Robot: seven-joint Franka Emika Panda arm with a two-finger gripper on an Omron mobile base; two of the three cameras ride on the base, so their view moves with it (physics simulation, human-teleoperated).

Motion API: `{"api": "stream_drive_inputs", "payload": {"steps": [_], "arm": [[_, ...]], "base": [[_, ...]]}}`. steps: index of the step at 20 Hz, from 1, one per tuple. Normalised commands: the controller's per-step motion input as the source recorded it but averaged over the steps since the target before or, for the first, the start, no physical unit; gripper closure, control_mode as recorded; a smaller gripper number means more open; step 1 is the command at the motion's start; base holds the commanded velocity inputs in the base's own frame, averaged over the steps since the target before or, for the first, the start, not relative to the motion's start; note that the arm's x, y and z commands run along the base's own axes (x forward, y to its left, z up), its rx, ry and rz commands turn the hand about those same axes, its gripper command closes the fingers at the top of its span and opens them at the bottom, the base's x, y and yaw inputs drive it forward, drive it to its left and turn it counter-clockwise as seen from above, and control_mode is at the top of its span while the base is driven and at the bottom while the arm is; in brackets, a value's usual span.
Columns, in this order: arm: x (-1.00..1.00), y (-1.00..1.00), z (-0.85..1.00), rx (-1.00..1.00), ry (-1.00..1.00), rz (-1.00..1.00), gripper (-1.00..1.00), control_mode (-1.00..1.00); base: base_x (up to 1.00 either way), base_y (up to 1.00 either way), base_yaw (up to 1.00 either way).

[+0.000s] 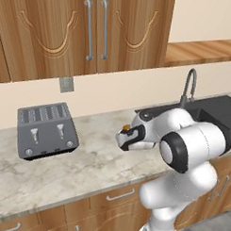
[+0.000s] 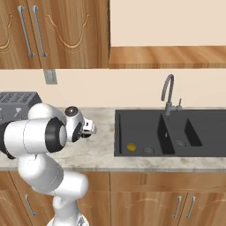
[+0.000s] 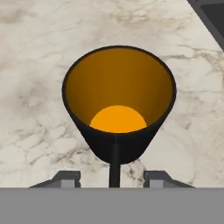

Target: Clear the mugs and bowl far away from the sink.

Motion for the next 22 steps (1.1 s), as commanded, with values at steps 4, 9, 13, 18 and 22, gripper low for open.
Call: {"api": "stream_drive_inputs", "payload": {"steps": [4, 9, 13, 18, 22], "arm": [[0.57, -0.13, -0.34, 0.00, 0.00, 0.00, 1.00, -1.00], [0.40, -0.09, -0.30, 0.00, 0.00, 0.00, 1.00, -1.00], [-0.31, 0.10, 0.00, 0.00, -0.07, 0.00, 1.00, -1.00], [-0.79, 0.00, 0.77, 0.00, -0.10, -0.01, 1.00, -1.00], [-0.86, 0.00, 1.00, 0.02, 0.02, -0.04, 1.00, -1.00]], "base": [[0.00, 0.00, 0.00], [0.00, 0.00, 0.00], [0.00, 0.00, 0.00], [0.00, 0.00, 0.00], [0.00, 0.00, 0.00]]}}
